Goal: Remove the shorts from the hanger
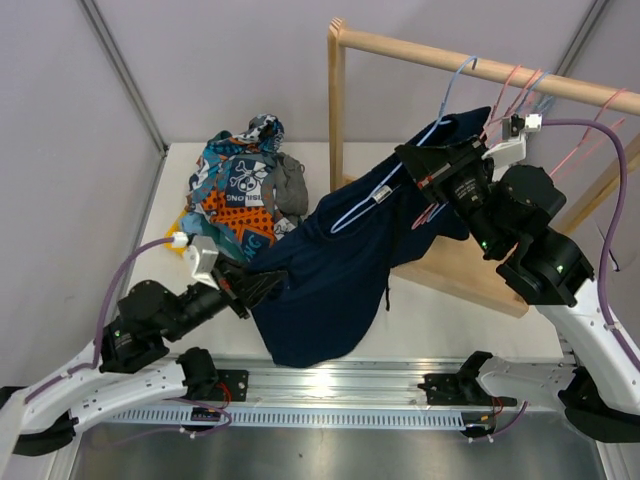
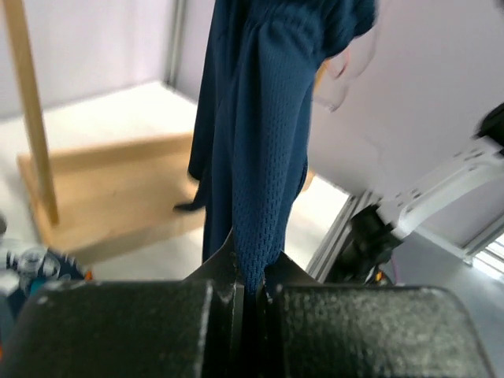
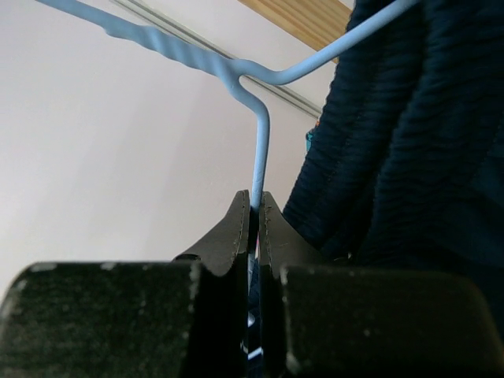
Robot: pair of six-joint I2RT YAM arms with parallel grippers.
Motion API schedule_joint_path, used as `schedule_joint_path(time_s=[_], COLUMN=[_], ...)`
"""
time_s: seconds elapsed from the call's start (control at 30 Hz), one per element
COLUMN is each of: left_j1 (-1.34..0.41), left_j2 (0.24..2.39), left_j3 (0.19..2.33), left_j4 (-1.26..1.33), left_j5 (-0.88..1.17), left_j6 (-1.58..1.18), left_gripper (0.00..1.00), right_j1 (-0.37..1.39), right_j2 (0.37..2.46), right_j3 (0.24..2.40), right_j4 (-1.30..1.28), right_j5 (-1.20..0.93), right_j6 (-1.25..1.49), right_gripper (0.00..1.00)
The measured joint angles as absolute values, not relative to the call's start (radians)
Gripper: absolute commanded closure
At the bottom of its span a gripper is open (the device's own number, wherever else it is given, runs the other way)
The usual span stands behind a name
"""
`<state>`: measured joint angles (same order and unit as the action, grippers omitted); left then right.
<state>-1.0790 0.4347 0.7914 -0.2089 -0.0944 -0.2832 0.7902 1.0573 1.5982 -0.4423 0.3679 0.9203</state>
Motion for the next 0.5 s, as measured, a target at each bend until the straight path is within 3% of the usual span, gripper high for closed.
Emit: schedule_joint_path(time_s=[0.5], left_j1=[-1.081], left_j2=[0.753], left_j3=[0.662], left_j4=[-0.037], left_j5=[-0.171], left_j6=[-0.304], left_gripper=[1.00], right_j1=[0.764], right_j2=[1.085], right_j3=[1.596], right_j4=[-0.453], right_j5=[0.279], right_j6=[1.011], right_gripper=[1.00])
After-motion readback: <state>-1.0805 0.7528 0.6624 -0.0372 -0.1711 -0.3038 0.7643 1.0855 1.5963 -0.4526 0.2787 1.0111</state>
